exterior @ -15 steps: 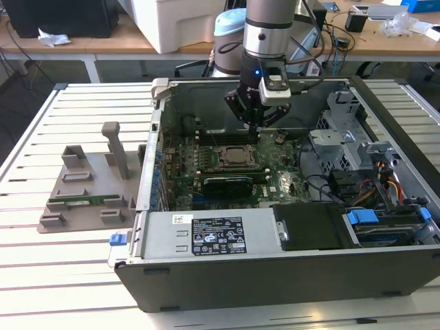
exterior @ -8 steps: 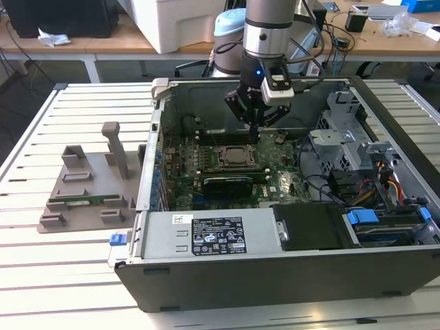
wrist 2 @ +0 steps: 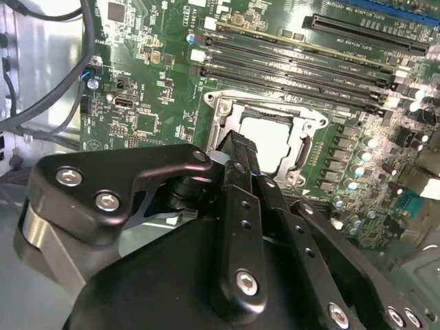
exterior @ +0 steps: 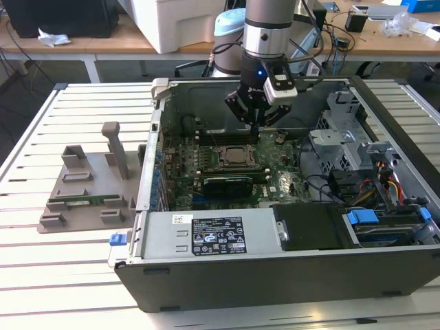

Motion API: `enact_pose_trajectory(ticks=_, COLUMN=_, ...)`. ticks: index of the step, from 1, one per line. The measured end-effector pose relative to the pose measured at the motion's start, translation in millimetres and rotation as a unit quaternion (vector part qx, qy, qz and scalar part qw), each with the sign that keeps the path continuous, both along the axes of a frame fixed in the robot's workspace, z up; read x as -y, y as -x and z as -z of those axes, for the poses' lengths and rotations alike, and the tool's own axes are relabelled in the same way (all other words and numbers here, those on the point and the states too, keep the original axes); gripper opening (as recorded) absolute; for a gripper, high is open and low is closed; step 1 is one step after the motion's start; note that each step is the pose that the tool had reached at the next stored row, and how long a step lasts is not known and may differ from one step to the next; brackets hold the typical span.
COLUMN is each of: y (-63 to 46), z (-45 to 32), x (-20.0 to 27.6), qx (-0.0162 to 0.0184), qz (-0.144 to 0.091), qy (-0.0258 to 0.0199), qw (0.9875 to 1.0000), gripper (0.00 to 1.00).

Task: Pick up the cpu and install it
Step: 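Install the first cpu locking lever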

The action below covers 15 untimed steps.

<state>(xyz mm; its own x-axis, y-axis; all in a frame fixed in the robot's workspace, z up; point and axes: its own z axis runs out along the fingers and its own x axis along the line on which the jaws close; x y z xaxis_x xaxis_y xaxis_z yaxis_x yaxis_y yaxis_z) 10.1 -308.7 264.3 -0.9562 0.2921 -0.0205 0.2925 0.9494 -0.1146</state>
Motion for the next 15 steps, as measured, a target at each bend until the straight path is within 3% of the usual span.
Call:
enact_pose_trajectory(ticks=6, y=0.0, z=-0.1, x=0.1, qx=0.0, qz=-0.041, qy=-0.0019, qw=0.9991, gripper=0.11)
enact_pose_trajectory(ticks=7, y=0.0, z=-0.1, x=0.0, qx=0.0002, qz=-0.044, qy=-0.0065, qw=0.999, gripper=0.11)
enact_pose_trajectory(ticks=8, y=0.0, z=0.0, x=0.0, qx=0.0009, qz=-0.047, qy=-0.0219, qw=0.9987, gripper=0.11)
enact_pose_trajectory(ticks=11, y=0.0, z=-0.1, x=0.0, qx=0.0019, qz=-0.055, qy=-0.0469, qw=0.9974, gripper=0.11)
enact_pose_trajectory(ticks=12, y=0.0, z=0.0, x=0.0, qx=0.0016, qz=-0.063, qy=-0.0504, qw=0.9967, gripper=0.11)
enact_pose_trajectory(ticks=15, y=0.0, z=0.0, x=0.0, qx=0.0007, qz=-0.081, qy=-0.0505, qw=0.9954, gripper=0.11)
